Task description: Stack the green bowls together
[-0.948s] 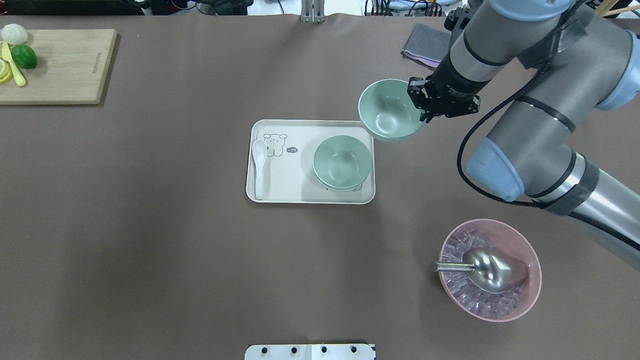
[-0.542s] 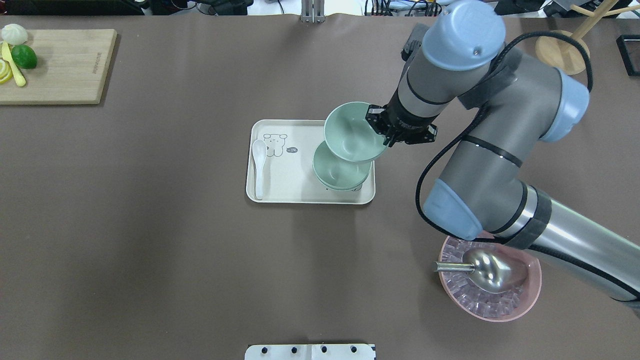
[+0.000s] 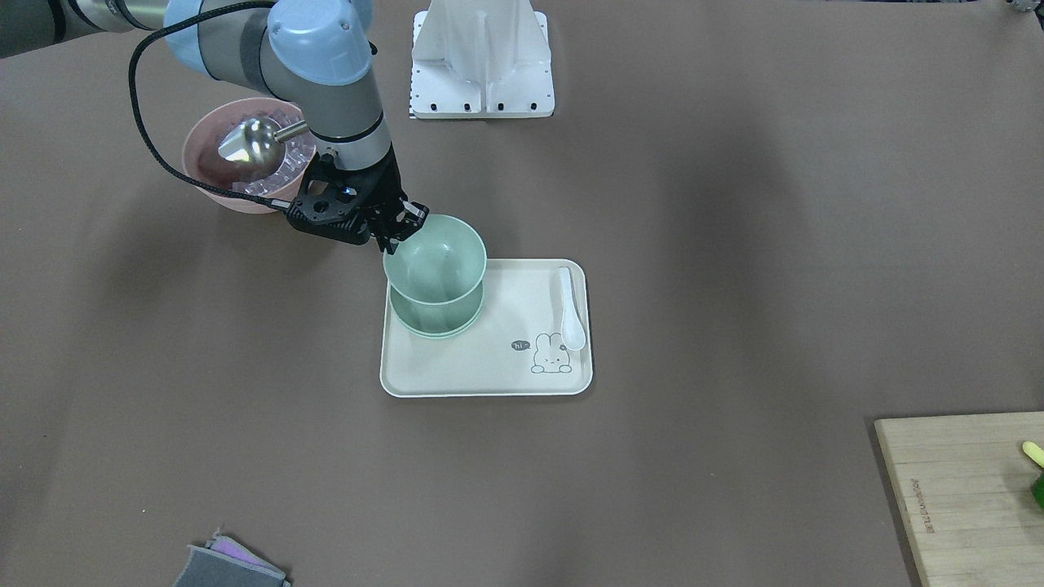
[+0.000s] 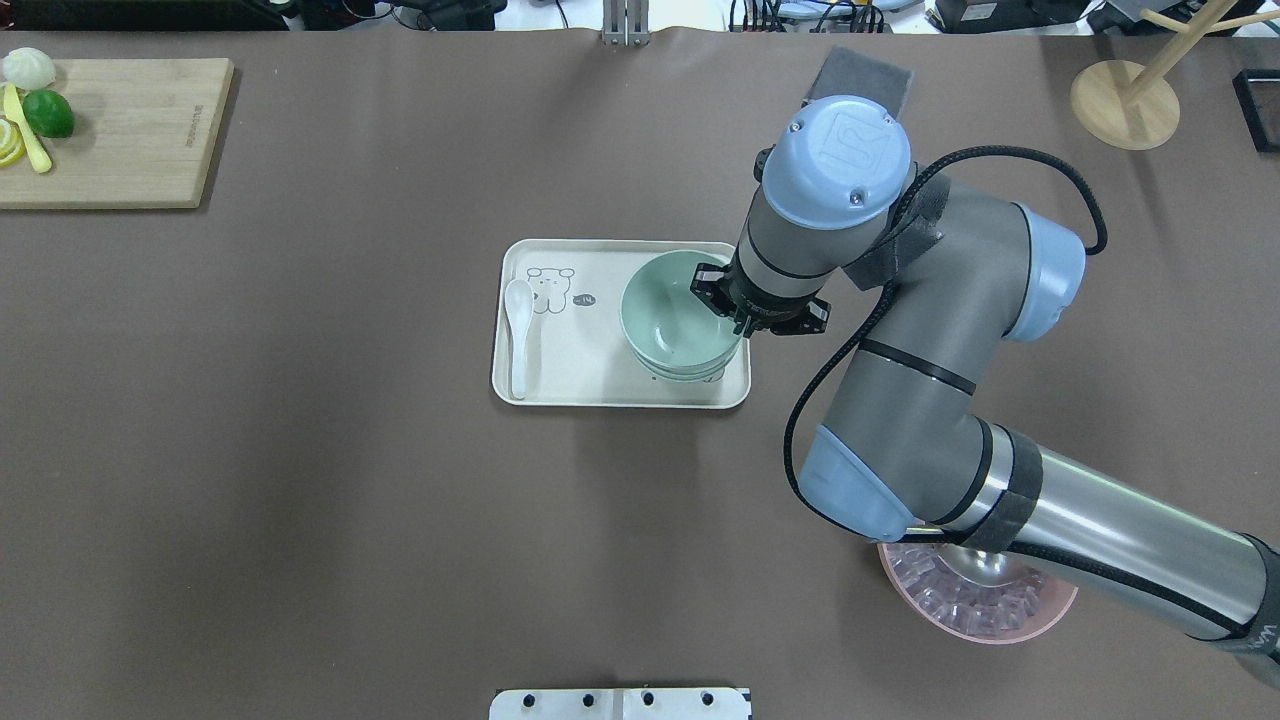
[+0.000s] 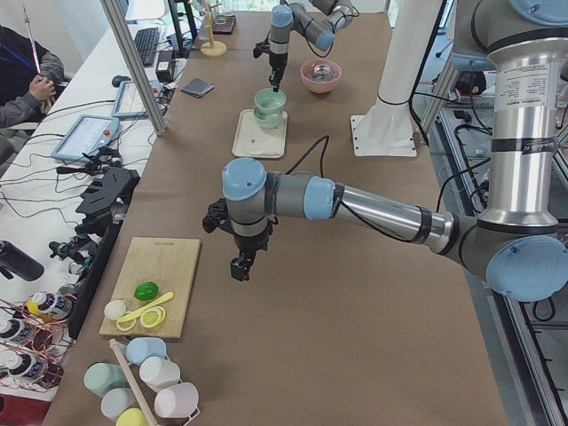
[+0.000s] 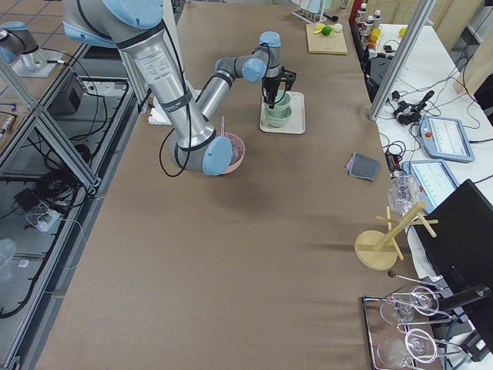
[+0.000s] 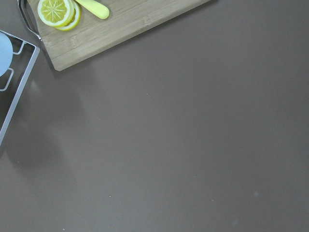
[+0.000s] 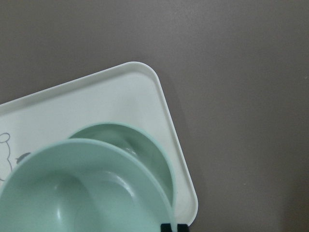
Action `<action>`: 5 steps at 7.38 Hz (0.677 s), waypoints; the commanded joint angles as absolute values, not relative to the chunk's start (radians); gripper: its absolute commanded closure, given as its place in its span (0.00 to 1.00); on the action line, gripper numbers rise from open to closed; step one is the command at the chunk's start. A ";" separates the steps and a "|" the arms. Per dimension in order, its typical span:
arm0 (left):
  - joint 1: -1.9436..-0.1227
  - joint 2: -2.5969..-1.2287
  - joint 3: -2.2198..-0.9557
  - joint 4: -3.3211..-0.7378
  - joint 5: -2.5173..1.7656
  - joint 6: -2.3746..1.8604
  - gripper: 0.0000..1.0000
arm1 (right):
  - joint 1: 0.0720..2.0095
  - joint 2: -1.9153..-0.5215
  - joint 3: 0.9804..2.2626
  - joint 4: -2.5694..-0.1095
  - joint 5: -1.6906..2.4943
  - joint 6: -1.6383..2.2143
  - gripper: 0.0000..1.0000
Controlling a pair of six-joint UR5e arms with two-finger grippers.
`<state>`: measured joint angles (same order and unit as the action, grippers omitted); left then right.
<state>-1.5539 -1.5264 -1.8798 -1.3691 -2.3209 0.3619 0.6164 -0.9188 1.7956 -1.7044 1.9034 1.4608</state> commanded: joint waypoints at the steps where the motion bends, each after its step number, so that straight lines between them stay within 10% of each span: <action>1: -1.554 -1.526 -1.879 -1.368 -2.321 0.362 0.02 | 0.606 -0.919 1.755 -1.651 1.890 1.474 1.00; 5: -1.554 -1.528 -1.885 -1.368 -2.321 0.354 0.02 | 0.609 -0.925 1.694 -1.574 1.891 1.477 1.00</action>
